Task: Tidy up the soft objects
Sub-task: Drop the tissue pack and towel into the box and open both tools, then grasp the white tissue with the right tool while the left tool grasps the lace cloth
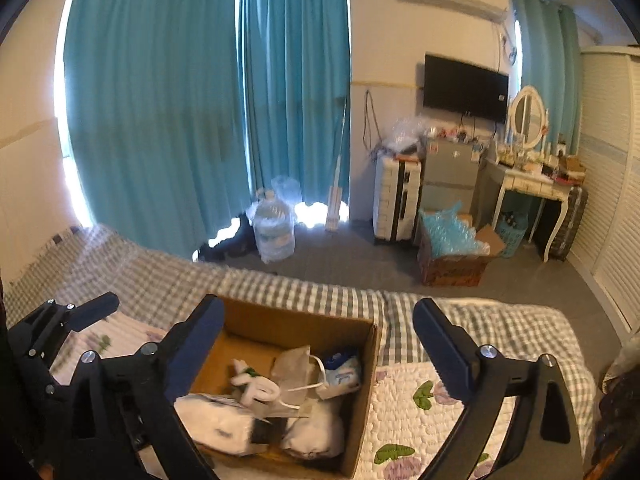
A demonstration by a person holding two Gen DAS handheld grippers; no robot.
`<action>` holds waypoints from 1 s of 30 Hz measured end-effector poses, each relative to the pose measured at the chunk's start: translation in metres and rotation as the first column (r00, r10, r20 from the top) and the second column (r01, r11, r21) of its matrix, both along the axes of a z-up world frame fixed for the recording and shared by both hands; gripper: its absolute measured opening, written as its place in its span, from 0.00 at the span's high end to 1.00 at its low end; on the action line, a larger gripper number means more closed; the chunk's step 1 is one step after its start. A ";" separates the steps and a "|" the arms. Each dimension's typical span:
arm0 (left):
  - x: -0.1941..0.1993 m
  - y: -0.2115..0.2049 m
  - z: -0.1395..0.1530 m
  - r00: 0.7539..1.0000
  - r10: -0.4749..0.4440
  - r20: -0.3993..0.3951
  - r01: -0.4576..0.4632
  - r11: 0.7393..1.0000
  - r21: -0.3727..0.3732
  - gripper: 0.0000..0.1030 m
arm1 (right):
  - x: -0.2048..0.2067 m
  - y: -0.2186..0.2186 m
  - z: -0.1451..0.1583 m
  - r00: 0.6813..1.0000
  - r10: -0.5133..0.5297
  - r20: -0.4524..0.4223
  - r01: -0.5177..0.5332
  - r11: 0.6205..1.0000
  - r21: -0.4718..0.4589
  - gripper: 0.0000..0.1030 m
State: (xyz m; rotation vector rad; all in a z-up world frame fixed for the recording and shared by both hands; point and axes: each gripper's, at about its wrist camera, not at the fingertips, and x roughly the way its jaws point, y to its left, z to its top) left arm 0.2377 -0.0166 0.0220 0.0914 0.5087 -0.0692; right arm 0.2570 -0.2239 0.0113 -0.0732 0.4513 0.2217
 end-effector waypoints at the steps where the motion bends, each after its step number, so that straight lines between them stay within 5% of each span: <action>1: -0.009 0.005 0.010 1.000 0.003 0.016 -0.003 1.000 -0.005 0.16 | -0.010 0.001 0.010 1.000 -0.005 0.021 0.005 1.000 0.000 0.05; 8: -0.083 0.037 0.090 0.988 0.037 0.152 -0.035 0.999 -0.016 0.10 | -0.082 0.012 0.084 0.994 -0.001 0.105 -0.002 1.000 0.024 0.00; 16: -0.148 0.066 0.132 0.973 0.048 0.226 -0.043 0.999 -0.026 0.00 | -0.157 0.039 0.128 0.988 0.030 0.153 -0.026 0.999 -0.024 0.00; 22: -0.166 0.082 0.117 0.982 0.031 0.188 -0.032 0.999 0.002 0.00 | -0.177 0.061 0.101 0.994 0.061 0.089 -0.057 0.997 -0.056 0.00; 30: -0.148 0.101 0.036 0.998 0.047 0.050 -0.048 0.999 0.009 0.00 | -0.154 0.084 0.001 0.996 0.076 -0.036 -0.078 0.995 -0.061 0.00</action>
